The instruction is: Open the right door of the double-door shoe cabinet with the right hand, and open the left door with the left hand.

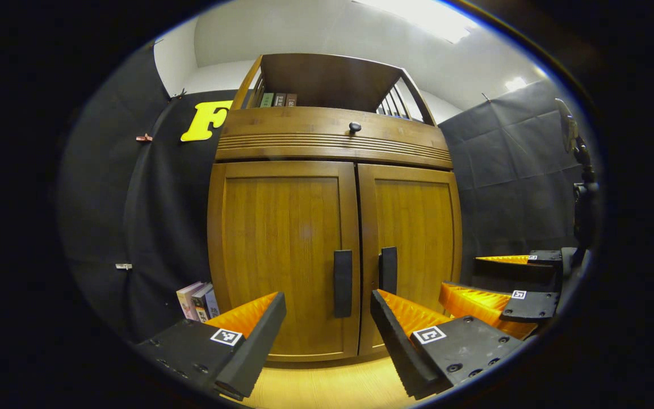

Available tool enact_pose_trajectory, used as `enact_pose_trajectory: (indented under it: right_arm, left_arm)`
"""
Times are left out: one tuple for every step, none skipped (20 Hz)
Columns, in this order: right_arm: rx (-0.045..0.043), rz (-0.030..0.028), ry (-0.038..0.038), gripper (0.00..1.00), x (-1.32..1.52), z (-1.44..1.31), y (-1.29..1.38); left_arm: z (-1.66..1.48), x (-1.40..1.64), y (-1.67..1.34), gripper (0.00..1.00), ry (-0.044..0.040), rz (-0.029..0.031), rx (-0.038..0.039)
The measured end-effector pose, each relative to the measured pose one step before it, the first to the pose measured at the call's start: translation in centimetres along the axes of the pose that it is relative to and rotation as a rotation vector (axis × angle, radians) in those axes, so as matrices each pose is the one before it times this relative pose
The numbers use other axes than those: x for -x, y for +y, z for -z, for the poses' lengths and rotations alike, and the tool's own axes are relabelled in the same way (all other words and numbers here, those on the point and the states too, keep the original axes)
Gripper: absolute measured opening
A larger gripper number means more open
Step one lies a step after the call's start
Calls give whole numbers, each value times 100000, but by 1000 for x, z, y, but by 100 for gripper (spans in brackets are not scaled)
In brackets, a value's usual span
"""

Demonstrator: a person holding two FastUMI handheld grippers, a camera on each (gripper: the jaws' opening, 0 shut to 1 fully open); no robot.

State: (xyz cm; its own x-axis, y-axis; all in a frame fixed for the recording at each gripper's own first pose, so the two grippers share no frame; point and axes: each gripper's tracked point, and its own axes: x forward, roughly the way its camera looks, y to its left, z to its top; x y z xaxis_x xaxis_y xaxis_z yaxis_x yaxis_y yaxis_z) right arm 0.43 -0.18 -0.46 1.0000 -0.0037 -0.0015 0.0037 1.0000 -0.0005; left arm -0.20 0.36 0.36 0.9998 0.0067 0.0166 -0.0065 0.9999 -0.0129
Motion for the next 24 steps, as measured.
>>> enact_pose_trajectory:
  right_arm:
    - [99, 678, -345, 98, -97, -92, -149]
    - [99, 613, -335, 97, -150, -46, -101]
    - [-3, 242, -75, 97, 19, 11, 40]
    - [-136, -52, 88, 99, -61, 29, 21]
    - [-195, -81, 87, 99, -41, 49, 74]
    - [-75, -39, 156, 99, -29, 57, 38]
    - [-46, 58, 96, 99, -36, 67, 2]
    - [-40, -30, -93, 99, -22, -32, 35]
    - [6, -2, -37, 99, 71, 29, 54]
    - [44, 77, -16, 97, 36, 8, -53]
    - [94, 148, -86, 97, 8, -23, -96]
    - [49, 227, -192, 99, 8, -80, -63]
    - [-24, 368, -209, 99, 31, -41, -138]
    - [-35, 404, 5, 99, 16, -47, -140]
    - [-125, 365, -16, 99, -5, -19, -87]
    - [-186, 301, 20, 99, -7, -38, -117]
    - [-151, 360, -82, 97, 6, -8, -58]
    - [30, 331, -83, 97, -93, 1, -126]
    - [88, 228, -74, 97, -130, 29, -60]
    - [34, 64, -20, 97, -94, 18, 62]
    - [-156, -21, 29, 97, -221, 37, 58]
    - [-113, -209, 70, 97, -313, -4, 29]
    - [-11, -141, 197, 97, -320, 67, 75]
    - [7, 222, 387, 97, -284, 138, 50]
  left_arm:
    - [14, 18, -39, 93, 19, 403, -79]
    - [8, 51, 26, 93, 61, 375, 47]
    - [-56, 9, 6, 93, 87, 294, 170]
    - [85, -21, 11, 93, 128, 247, 214]
    - [-21, -45, 66, 93, 164, 249, 215]
    - [124, -12, 75, 93, 63, 116, 269]
    - [-36, -21, 76, 93, 69, -10, 219]
    - [45, -4, 15, 93, 140, -97, -84]
    - [-61, 30, 40, 93, 64, -237, -201]
    - [2, -3, -66, 93, -205, -159, -184]
    - [-121, 7, -19, 93, -150, -175, -65]
    - [38, 7, -28, 93, -216, 162, 169]
    - [-36, 104, -47, 93, -123, 395, 232]
    - [54, 67, 71, 93, 29, 382, 113]
    - [-51, 0, 59, 93, -5, 189, -100]
    - [11, 25, -27, 93, -101, 49, -70]
    - [-84, 36, -45, 93, -193, 143, 83]
    - [79, 33, -59, 93, -165, 226, 141]
    - [-74, 79, 22, 93, -155, 255, 113]
    - [15, 50, 18, 93, -122, 193, 35]
    - [-23, 39, 18, 93, -30, 144, -37]
    - [98, -9, -33, 93, 75, 154, -174]
    - [-12, 0, -59, 93, 46, 163, -191]
    - [65, -39, -62, 93, 94, 278, -154]
